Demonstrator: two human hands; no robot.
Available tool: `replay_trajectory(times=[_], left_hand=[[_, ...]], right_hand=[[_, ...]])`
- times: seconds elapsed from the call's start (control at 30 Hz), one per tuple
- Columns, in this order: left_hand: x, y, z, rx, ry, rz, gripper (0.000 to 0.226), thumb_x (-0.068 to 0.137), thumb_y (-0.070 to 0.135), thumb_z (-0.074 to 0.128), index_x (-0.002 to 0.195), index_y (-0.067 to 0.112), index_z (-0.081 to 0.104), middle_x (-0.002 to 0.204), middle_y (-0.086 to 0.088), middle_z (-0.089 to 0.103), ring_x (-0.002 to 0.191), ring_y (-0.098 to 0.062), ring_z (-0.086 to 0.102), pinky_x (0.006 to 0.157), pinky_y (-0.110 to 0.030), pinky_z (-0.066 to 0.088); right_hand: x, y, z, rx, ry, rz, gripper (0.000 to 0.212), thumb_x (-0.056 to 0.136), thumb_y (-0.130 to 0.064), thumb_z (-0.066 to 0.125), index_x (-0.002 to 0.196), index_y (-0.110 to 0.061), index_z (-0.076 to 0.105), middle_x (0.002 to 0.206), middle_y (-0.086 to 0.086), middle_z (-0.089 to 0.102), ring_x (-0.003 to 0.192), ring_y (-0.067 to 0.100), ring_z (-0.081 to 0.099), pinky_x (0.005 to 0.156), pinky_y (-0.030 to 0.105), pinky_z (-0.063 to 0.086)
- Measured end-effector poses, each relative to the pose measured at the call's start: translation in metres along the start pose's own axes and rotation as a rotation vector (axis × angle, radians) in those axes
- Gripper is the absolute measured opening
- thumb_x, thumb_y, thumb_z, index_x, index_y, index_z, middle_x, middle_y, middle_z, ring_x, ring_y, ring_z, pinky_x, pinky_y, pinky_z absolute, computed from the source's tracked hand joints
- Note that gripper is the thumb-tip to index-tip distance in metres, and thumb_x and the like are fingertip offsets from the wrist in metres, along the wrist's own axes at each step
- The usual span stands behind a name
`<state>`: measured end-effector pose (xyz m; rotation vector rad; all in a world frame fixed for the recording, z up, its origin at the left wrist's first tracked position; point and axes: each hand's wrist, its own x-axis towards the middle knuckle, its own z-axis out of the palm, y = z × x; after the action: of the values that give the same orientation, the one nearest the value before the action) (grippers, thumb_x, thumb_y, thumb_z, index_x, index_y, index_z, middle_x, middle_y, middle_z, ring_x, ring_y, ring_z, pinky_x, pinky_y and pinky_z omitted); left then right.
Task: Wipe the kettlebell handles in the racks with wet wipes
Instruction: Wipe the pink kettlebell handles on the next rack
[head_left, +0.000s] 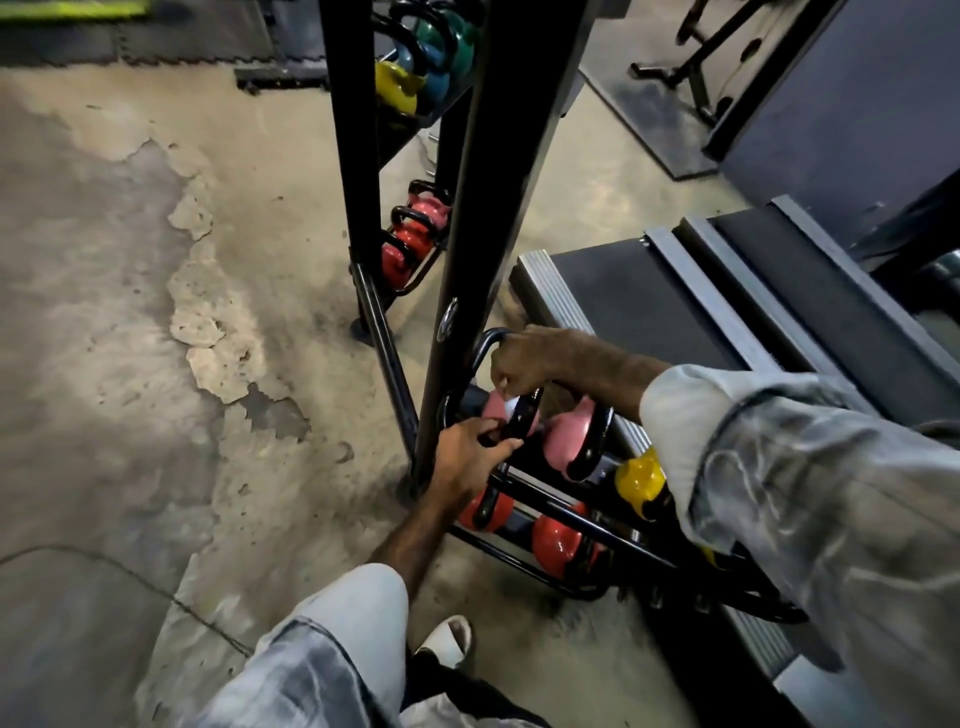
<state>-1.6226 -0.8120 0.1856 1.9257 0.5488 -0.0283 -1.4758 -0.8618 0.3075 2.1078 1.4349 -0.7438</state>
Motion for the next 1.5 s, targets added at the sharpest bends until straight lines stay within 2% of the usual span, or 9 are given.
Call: replay_trajectory(times=[0.2,0.43,0.67,0.8,0.9,1.07,1.2,1.33,1.5], left_hand=[[0.001,-0.007,0.001,-0.037,-0.004,-0.014,0.045,0.068,0.047,0.079,0.102,0.019,0.074,0.086,0.004,0.075,0.08,-0.005,0.069,0.08,-0.026,0.056],[0.005,-0.007,0.002,-0.011,0.025,0.03,0.045,0.066,0.047,0.081,0.098,0.016,0.074,0.085,0.005,0.074,0.078,-0.005,0.069,0.074,-0.021,0.055],[-0.002,-0.007,-0.007,-0.147,-0.056,0.049,0.024,0.079,0.023,0.076,0.094,0.005,0.069,0.083,-0.011,0.071,0.07,-0.007,0.062,0.066,-0.018,0.053],[-0.003,0.001,-0.013,-0.066,-0.103,0.136,0.021,0.081,0.025,0.072,0.095,0.01,0.069,0.081,0.006,0.066,0.075,-0.008,0.06,0.067,-0.006,0.045],[0.002,0.007,-0.009,0.017,-0.104,0.144,0.024,0.078,0.027,0.075,0.097,0.014,0.07,0.09,0.0,0.071,0.084,-0.012,0.066,0.075,-0.018,0.05],[0.009,0.011,-0.015,0.074,-0.172,0.164,0.026,0.075,0.029,0.076,0.1,0.024,0.07,0.093,0.008,0.073,0.09,-0.003,0.067,0.087,-0.027,0.053],[0.01,0.023,-0.026,0.073,-0.135,0.152,0.022,0.085,0.042,0.065,0.093,0.023,0.073,0.082,0.009,0.073,0.08,0.0,0.067,0.076,-0.018,0.052],[0.014,0.027,-0.025,0.15,-0.155,0.138,0.032,0.084,0.049,0.064,0.089,0.018,0.074,0.069,0.007,0.067,0.07,-0.005,0.062,0.065,-0.018,0.045],[0.013,0.032,-0.014,0.172,-0.089,0.125,0.032,0.076,0.04,0.073,0.101,0.021,0.069,0.09,0.004,0.073,0.087,-0.008,0.067,0.083,-0.026,0.053]], right_hand=[[0.013,-0.012,0.007,0.048,-0.143,0.009,0.023,0.091,-0.033,0.056,0.078,-0.014,0.061,0.068,-0.006,0.054,0.058,0.013,0.051,0.055,0.029,0.045],[0.011,0.0,0.004,0.037,-0.15,-0.017,0.018,0.089,-0.03,0.051,0.079,-0.018,0.061,0.077,-0.005,0.061,0.077,0.018,0.059,0.08,0.037,0.053],[-0.014,-0.005,0.064,0.27,0.483,-0.149,0.018,0.094,-0.018,0.059,0.106,-0.012,0.072,0.102,0.002,0.069,0.097,0.019,0.059,0.09,0.032,0.047],[-0.016,-0.041,0.118,0.509,1.007,0.232,0.01,0.09,-0.013,0.064,0.094,-0.014,0.073,0.1,0.002,0.065,0.094,0.017,0.054,0.082,0.029,0.048],[-0.021,-0.069,0.127,0.847,1.202,0.544,0.01,0.086,-0.006,0.068,0.091,-0.015,0.072,0.098,-0.002,0.063,0.093,0.01,0.054,0.081,0.019,0.045],[-0.019,-0.075,0.105,1.707,1.112,0.986,0.009,0.089,-0.013,0.067,0.09,-0.021,0.069,0.092,-0.004,0.069,0.073,0.003,0.063,0.062,0.007,0.047],[-0.015,-0.056,0.085,2.383,0.955,0.864,0.027,0.092,0.004,0.049,0.077,-0.015,0.06,0.07,0.002,0.061,0.06,0.012,0.057,0.054,0.026,0.048],[-0.006,-0.045,0.091,2.616,0.648,0.747,0.027,0.087,0.001,0.033,0.072,-0.005,0.055,0.057,0.006,0.056,0.05,0.016,0.056,0.053,0.027,0.047],[0.004,-0.032,0.096,2.816,0.682,0.542,0.052,0.094,-0.005,0.031,0.052,-0.004,0.061,0.058,0.011,0.065,0.066,0.02,0.072,0.071,0.033,0.057]])
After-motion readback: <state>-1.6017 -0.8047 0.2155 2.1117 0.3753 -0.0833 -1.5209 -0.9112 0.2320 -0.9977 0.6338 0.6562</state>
